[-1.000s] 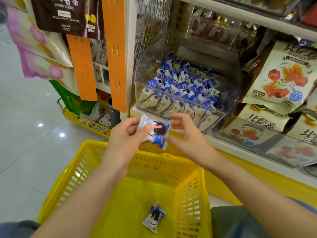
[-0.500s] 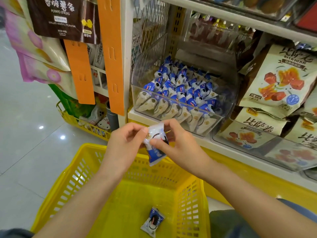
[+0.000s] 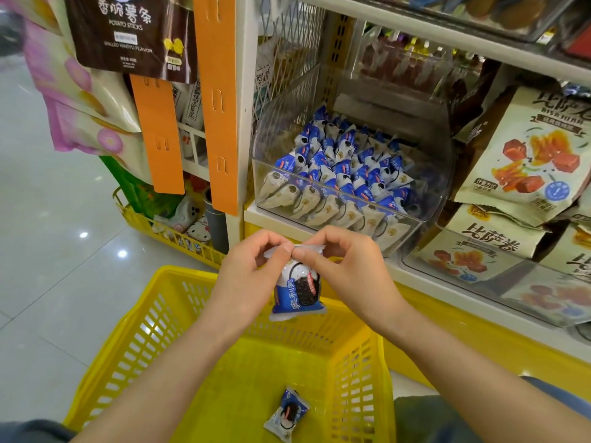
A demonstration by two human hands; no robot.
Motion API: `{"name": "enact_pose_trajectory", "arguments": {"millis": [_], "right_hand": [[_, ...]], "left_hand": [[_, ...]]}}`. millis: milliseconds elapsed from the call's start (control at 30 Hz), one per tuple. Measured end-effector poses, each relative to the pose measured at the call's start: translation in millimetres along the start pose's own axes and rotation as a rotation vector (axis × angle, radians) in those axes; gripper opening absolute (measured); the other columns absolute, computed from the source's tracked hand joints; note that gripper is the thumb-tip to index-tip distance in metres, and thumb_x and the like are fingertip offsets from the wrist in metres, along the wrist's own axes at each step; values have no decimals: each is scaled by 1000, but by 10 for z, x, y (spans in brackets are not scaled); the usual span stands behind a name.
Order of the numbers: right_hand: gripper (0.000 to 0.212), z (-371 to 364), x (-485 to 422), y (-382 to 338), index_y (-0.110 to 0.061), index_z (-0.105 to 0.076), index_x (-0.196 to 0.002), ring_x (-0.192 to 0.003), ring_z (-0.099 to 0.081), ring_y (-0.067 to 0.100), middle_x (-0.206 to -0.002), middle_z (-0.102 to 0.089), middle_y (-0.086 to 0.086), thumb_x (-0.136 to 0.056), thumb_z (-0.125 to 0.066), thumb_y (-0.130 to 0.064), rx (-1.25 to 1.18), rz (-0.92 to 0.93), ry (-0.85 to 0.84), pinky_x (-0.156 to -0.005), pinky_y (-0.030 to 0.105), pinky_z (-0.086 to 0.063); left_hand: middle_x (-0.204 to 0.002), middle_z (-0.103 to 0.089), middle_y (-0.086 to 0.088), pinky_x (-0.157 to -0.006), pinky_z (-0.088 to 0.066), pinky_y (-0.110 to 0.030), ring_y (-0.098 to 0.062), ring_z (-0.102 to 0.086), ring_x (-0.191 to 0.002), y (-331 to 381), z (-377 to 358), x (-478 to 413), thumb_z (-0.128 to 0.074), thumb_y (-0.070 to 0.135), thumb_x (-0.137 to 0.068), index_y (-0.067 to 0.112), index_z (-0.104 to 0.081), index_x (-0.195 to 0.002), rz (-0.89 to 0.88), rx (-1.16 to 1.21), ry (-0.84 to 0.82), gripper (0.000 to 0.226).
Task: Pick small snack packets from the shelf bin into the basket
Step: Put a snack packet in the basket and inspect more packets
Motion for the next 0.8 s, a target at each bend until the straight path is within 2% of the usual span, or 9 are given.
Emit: {"name": "enact_pose_trajectory", "arguments": {"millis": [100, 200, 333, 400, 467, 533, 600, 700, 800], "right_hand": [[10, 34, 28, -60, -32, -62, -74, -75, -57, 2, -73, -60, -14, -80, -68, -30, 170, 145, 38, -60, 17, -47], [8, 39, 44, -87, -22, -66, -81, -75, -55, 3, -75, -56, -15, -82, -67, -30, 296, 229, 50, -61, 16, -45], [7, 100, 8, -42, -28, -65, -76, -76, -58, 1, -74, -63, -13, -80, -69, -24, 131, 94, 146, -63, 11, -44], [13, 131, -19, -28, -32, -63, -74, -77, -60, 0, -76, -65, -14, -79, -70, -22, 66, 50, 192, -65, 11, -46], [10, 134, -24, -56, -28, -65, -76, -78, -60, 2, -78, -65, -10, -79, -71, -20, 63, 84, 185, -69, 18, -50], [3, 115, -3, -110, -18, -67, -79, -80, -60, 6, -82, -64, -5, -80, -70, -17, 121, 201, 131, -71, 25, -51], [7, 72, 36, -148, -9, -68, -82, -85, -60, 11, -87, -64, 0, -80, -69, -16, 240, 349, 63, -75, 28, -49], [9, 39, 60, -160, -8, -68, -83, -90, -56, 15, -91, -63, 3, -80, -69, -16, 373, 451, 24, -79, 23, -44], [13, 4, 66, -186, -7, -69, -84, -91, -51, 13, -92, -64, 4, -84, -64, -19, 482, 541, -24, -77, 19, -41]], "left_hand": [[-66, -61, 8, -64, -48, -28, -7, -57, -67, -16, -19, -1, -52, 14, -92, 18, -60, -75, 75, 82, -48, 19], [-65, -61, 10, -64, -49, -27, -6, -57, -68, -29, -34, -2, -52, 16, -92, 18, -60, -75, 116, 111, -53, 19], [-83, -59, 3, -68, -47, -28, -12, -56, -77, -85, -1, -4, -57, 28, -88, 21, -54, -86, 151, 10, 48, 8], [-76, -54, 4, -60, -39, -24, -11, -50, -68, -133, 47, -13, -55, 35, -88, 20, -52, -83, 188, -78, 97, 16], [-72, -55, 2, -53, -39, -21, -11, -49, -61, -191, 42, -44, -44, 33, -95, 17, -54, -78, 295, -67, 43, 25], [-71, -62, -2, -49, -43, -22, -15, -54, -58, -230, -9, -45, -32, 33, -99, 14, -58, -76, 475, 101, -38, 40], [-71, -67, -3, -51, -49, -24, -17, -61, -61, -221, -32, -30, -29, 36, -99, 12, -60, -80, 599, 334, -54, 43], [-72, -70, -5, -57, -53, -29, -20, -66, -65, -205, 2, -33, -41, 39, -94, 10, -60, -95, 598, 610, -41, 34], [-85, -72, -7, -60, -56, -28, -17, -68, -71, -162, -6, -28, -54, 34, -85, 11, -66, -104, 496, 673, -108, 32]]}}
Point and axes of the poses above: each hand's wrist, its own x-axis away from the middle knuckle, its own z-axis out of the back of the hand, y = z × x, the point moved 4 cm from there along -x, towards the middle knuckle
